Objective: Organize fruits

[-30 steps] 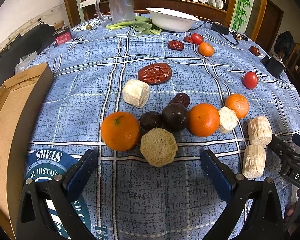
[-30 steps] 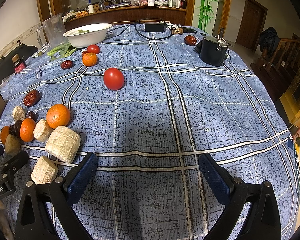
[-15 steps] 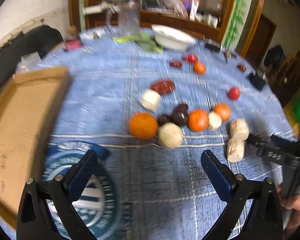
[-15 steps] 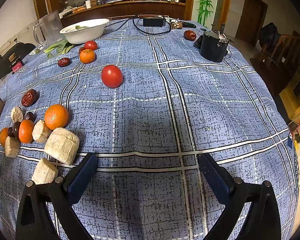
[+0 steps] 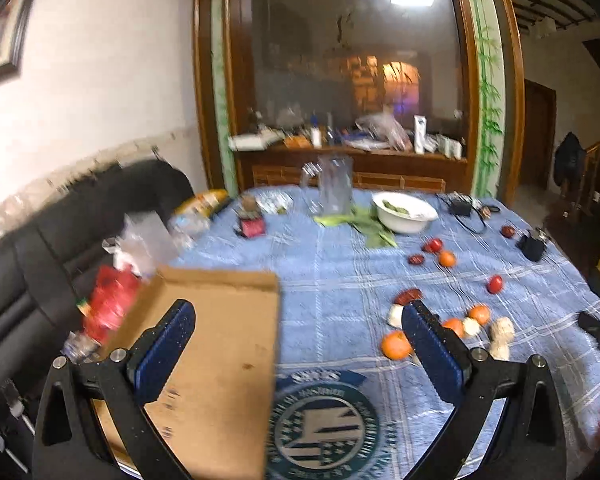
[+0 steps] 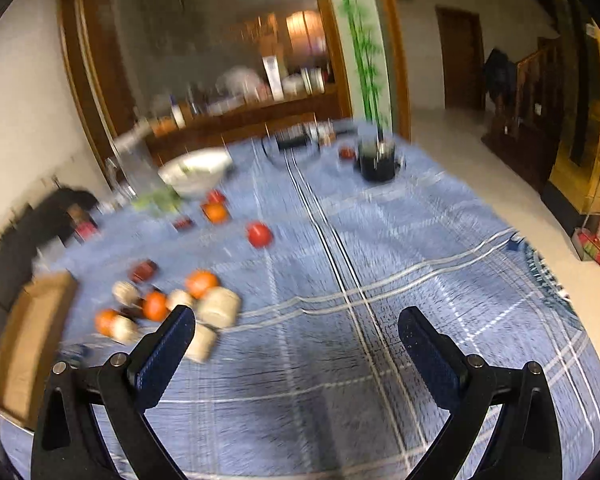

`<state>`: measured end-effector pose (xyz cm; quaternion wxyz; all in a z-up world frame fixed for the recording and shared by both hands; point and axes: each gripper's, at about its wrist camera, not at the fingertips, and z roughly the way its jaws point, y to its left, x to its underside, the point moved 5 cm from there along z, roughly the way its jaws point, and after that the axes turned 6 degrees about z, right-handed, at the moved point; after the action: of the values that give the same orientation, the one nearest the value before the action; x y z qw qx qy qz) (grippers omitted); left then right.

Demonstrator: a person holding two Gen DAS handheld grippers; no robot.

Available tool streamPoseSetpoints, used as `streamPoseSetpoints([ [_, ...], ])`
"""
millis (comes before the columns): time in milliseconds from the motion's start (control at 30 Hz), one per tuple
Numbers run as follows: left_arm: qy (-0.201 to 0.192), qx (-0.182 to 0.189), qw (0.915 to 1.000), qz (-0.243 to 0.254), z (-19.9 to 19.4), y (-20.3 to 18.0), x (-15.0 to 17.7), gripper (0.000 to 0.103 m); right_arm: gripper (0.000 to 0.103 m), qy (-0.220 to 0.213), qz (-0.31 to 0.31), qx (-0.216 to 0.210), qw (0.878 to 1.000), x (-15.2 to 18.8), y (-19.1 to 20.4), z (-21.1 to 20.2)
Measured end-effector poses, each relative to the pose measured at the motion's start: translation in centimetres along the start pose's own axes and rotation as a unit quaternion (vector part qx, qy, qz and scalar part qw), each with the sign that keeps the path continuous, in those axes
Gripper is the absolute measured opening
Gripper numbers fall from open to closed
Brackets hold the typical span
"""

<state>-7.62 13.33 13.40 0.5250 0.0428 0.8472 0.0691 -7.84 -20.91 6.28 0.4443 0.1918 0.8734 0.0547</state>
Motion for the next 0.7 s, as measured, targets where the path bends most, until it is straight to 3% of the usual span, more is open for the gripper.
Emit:
streamPoseSetpoints([
  [133,-0.026,-0.011,0.9996,0.006,-2.7,1.1,-1.5,0.103,0.102,-0.084,-0.027,0.019,0.996,-1.2,1.9,-4.9],
  [233,-0.047,0.004,0.9989,0.007,-5.0,2.2,-3.8,0.103,0.102,-0.149,-0.049,0.024,0.987,-3.5,3.1,-8.9],
  [433,-0.124,0.017,0.9916,0.031,-11.4,5.2,-12.4,0.103,0.102,-0.25,-0.086,-0.006,0.965,-12.1,6.4,-18.2],
  [500,-0.147,0.005,0.9883,0.041,-12.8,5.9,-15.4,0.103,0.103,-0.277,-0.096,-0.011,0.956,-15.5,7.6,-21.3],
  [600,-0.155,-0.004,0.9861,0.058,-12.7,5.8,-18.0,0.103,0.103,-0.294,-0.105,-0.014,0.95,-19.7,9.1,-23.6],
  [700,-0.137,0.011,0.9888,0.058,-10.5,4.8,-17.8,0.103,0.103,-0.249,-0.1,-0.026,0.963,-21.2,9.7,-21.9],
])
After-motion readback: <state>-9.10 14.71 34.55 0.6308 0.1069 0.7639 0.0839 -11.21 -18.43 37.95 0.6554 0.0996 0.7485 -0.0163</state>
